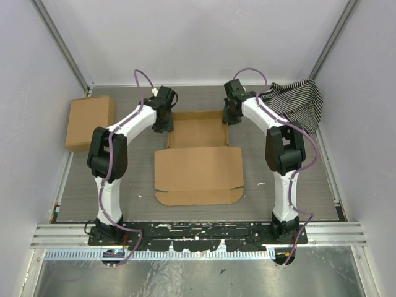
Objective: Fold the paper box
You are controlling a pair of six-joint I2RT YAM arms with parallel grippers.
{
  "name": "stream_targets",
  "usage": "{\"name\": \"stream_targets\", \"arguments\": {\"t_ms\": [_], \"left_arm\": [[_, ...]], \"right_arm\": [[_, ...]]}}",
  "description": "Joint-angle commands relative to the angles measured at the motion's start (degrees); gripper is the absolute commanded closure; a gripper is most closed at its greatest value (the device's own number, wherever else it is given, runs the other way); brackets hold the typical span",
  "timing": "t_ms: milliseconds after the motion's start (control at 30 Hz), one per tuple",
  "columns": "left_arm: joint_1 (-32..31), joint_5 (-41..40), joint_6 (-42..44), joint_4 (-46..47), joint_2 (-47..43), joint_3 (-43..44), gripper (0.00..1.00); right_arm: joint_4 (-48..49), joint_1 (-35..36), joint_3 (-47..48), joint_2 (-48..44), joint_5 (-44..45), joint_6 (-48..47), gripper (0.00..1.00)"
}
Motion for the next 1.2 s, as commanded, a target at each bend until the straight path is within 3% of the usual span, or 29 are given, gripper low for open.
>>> {"name": "stream_targets", "arguments": {"t_ms": [0,333,600,933,967,1100,1167], "left_arm": [[0.2,-3.5,1.7,-1.8,0.6,3.0,0.56],[0.2,-3.9,1.6,-1.0,-8.9,-1.8,0.57],[0.2,-4.9,1.2,1.8,-20.7,-9.5,0.55],[0.2,-1.4,1.2,1.4,-19.4,-9.7,0.54],[0.3,-1.3,1.4,1.3,-19.5,-9.7,0.54],[0.2,-2.5,2.8,0.9,-21.0,-9.4,0.54],[0.2,-3.1,3.8,-0.2,-21.8,-8.7,0.53]], "right_arm": [[-0.5,-0.2,3.7,0.7,3.3,-1.3,0.76],[-1.2,-0.4,1.4,1.0,3.0,0.3,0.98],[3.7,-1.1,-10.5,-6.8,-1.7,9.4,0.99],[5.6,0.4,-29.0,-24.6,-4.5,14.8,0.99],[4.9,1.2,-30.4,-26.4,-5.2,15.1,0.96],[1.7,7.8,-34.5,-35.1,-2.8,17.1,0.57],[-0.4,10.2,-34.0,-38.4,0.3,15.7,0.42]]}}
